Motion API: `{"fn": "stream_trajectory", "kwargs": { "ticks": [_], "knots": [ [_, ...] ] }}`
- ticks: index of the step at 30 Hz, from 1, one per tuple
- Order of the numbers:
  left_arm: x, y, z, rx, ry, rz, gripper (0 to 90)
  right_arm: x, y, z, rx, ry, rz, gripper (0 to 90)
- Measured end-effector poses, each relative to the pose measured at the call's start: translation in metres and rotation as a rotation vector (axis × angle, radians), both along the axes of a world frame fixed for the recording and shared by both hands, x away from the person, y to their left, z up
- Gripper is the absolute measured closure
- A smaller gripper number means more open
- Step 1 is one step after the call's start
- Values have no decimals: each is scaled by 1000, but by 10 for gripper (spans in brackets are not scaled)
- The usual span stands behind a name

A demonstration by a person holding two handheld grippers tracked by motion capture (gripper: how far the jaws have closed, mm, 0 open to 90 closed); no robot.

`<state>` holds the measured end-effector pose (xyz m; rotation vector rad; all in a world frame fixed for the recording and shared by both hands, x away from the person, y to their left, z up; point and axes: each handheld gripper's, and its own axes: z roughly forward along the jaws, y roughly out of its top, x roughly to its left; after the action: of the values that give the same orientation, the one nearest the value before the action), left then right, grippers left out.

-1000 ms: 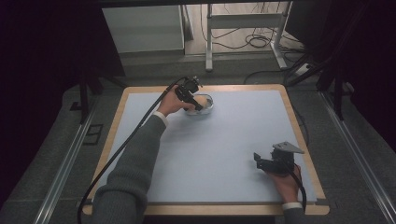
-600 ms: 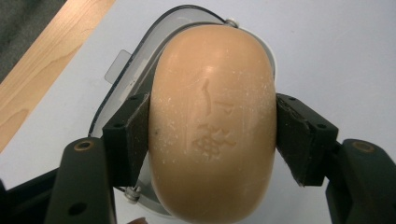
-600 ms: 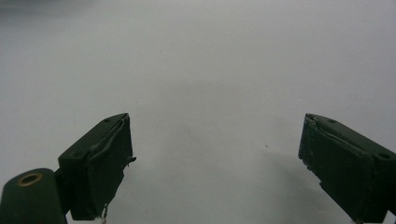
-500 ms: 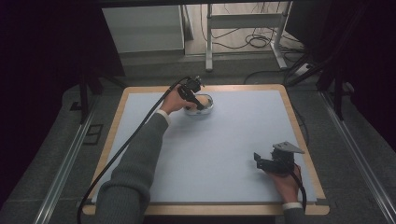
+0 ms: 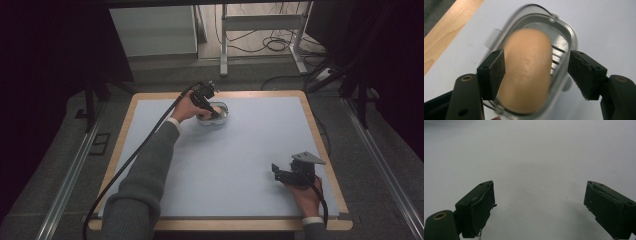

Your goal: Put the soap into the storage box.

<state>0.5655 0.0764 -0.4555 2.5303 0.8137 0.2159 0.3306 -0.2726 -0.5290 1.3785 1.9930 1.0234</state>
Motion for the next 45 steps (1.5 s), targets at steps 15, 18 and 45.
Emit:
{"fn": "stream_trajectory", "kwargs": {
  "ticks": [15, 18, 45],
  "knots": [
    [-32, 20, 15, -48, -60, 32, 270, 0, 0, 0, -2, -1, 1, 97],
    [-45, 27, 19, -64, -76, 40, 268, 0, 0, 0, -4, -1, 1, 97],
    [-191, 115, -14, -211, -138, 165, 254, 0, 1, 0, -12, -3, 1, 97]
  ]
}}
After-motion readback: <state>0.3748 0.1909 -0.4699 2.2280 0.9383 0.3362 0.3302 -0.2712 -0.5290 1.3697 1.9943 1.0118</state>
